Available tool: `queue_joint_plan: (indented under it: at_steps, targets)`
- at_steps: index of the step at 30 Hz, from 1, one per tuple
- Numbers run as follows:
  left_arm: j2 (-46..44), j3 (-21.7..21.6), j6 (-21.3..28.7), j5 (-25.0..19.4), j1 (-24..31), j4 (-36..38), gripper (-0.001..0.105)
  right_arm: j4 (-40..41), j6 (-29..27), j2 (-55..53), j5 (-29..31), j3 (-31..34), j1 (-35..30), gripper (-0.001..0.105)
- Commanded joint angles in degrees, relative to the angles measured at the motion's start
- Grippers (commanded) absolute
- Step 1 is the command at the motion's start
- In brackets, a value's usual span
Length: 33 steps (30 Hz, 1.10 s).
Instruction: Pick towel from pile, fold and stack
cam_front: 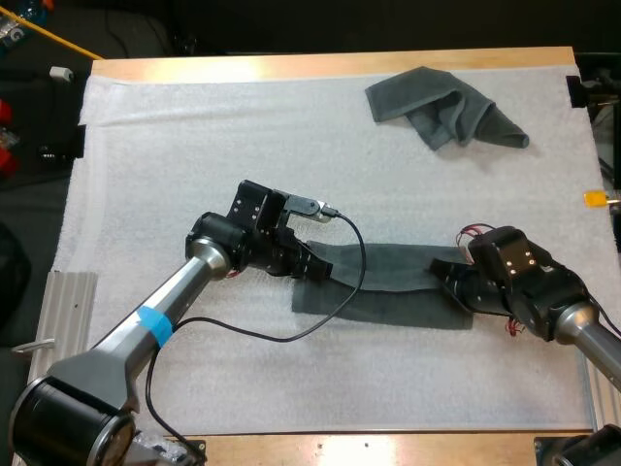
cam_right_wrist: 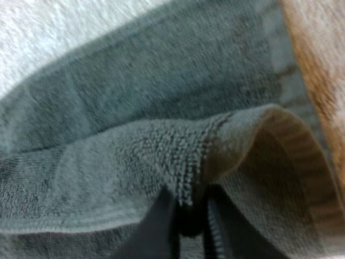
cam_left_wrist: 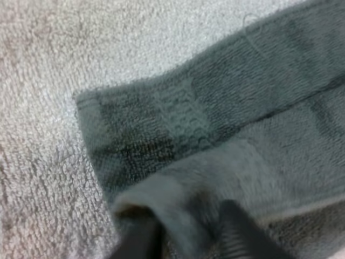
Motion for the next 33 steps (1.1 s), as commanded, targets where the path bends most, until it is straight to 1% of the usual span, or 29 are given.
queue_joint_plan:
  at_steps: [1, 2, 3, 4, 5, 7, 9, 11, 13, 14, 16, 20, 22, 23, 25, 28, 31, 33]
  targets:
    - [0.0, 0.0, -0.2, 0.1, 0.0, -0.2, 0.047, -2.0, -0.3, -0.1, -0.3, 0.0, -0.3, 0.028]
    - [-0.1, 0.0, -0.2, 0.1, 0.0, -0.5, 0.049, -2.9, -0.3, -0.1, -0.3, 0.0, -0.3, 0.032]
    - [-0.1, 0.0, -0.2, 0.1, 0.0, -1.0, 0.054, -4.3, -0.3, -0.1, -0.7, 0.0, -0.3, 0.042]
    - [-0.1, 0.0, -0.2, 0.3, 0.0, -2.0, 0.055, -6.1, -0.3, -0.1, -1.0, 0.0, -0.3, 0.049]
    - [-0.1, 0.0, -0.2, 0.6, 0.0, -2.6, 0.056, -7.3, -0.3, -0.1, -1.0, 0.0, -0.3, 0.051]
    - [-0.1, -0.2, -0.2, 2.2, 0.0, -3.9, 0.056, -10.5, -0.3, -0.1, -1.0, 0.0, -0.3, 0.052]
    - [-0.1, -0.8, -0.2, 3.0, 0.0, -3.6, 0.056, -11.7, -0.4, -0.1, -1.0, 0.0, -0.3, 0.052]
    - [-0.9, -1.2, 0.2, 3.0, 0.0, -2.5, 0.056, -11.8, -1.1, -0.2, -1.1, 0.0, -0.3, 0.052]
    - [-2.7, -1.1, 0.6, 2.4, 0.0, -1.5, 0.056, -11.3, -4.0, -1.0, -1.1, 0.0, -0.3, 0.052]
    - [-3.4, -1.1, 0.9, 2.3, 0.0, -1.3, 0.056, -11.2, -4.5, -1.3, -1.1, 0.0, -0.3, 0.052]
    - [-6.3, -1.1, 2.4, 2.2, 0.0, -0.3, 0.056, -9.4, -7.0, -2.9, -1.0, -0.3, -0.3, 0.052]
    - [-11.5, -1.1, 2.6, 2.2, 0.0, 2.2, 0.056, -3.8, -13.2, -5.9, 0.0, -1.7, -0.3, 0.052]
    - [-15.0, -1.1, 2.6, 2.3, 0.0, 3.5, 0.056, 0.8, -17.3, -7.9, 0.2, -3.0, -0.3, 0.052]
    - [-16.1, -1.1, 2.6, 2.4, 0.0, 4.0, 0.056, 2.4, -18.1, -8.3, 0.3, -3.4, -0.3, 0.052]
    - [-20.0, -1.1, 2.4, 2.7, 0.0, 6.2, 0.056, 7.9, -21.4, -10.4, 1.1, -4.9, -0.3, 0.052]
    - [-24.7, -1.1, 2.3, 2.7, 0.0, 9.2, 0.056, 12.9, -23.9, -13.1, 3.0, -6.4, -0.3, 0.052]
    - [-30.1, -1.1, 1.3, 2.7, 0.0, 12.6, 0.056, 16.8, -24.0, -16.2, 4.1, -7.5, -0.3, 0.052]
    - [-33.3, -1.1, 0.6, 3.6, 0.0, 14.3, 0.056, 18.5, -24.0, -18.4, 4.2, -7.8, -0.3, 0.052]
